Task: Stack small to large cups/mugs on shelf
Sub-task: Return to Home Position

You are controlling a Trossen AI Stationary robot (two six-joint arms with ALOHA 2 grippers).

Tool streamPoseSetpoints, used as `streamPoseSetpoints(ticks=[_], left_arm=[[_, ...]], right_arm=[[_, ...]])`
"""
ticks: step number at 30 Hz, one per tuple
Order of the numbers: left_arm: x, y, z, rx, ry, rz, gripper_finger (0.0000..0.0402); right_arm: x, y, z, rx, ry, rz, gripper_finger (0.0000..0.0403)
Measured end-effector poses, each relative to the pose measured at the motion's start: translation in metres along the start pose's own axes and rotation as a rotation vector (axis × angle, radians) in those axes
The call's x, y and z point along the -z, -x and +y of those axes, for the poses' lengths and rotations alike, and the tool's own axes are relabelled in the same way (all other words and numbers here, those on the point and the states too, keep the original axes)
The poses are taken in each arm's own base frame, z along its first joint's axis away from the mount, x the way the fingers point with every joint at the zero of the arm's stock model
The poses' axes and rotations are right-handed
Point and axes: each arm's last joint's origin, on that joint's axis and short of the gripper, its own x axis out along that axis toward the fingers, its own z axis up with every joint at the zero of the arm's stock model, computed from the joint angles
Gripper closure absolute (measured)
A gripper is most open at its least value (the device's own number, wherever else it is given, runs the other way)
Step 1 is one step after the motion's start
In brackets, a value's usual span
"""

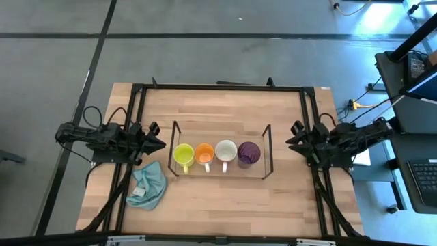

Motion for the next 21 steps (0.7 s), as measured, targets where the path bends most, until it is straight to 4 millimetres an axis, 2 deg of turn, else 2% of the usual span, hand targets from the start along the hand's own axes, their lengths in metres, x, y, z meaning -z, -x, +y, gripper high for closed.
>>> streamPoseSetpoints(ticks=[10,21], left_arm=[[0.000,0.000,0.000,0.015,-0.003,0.007,0.0372],[0.000,0.000,0.000,0.017,-0.003,0.007,0.0372]], right_arm=[[0.033,0.010,-0.011,0.012,0.005,-0.020,0.0302],[0.049,0.011,-0.016,0.048,0.070,0.108,0.0302]])
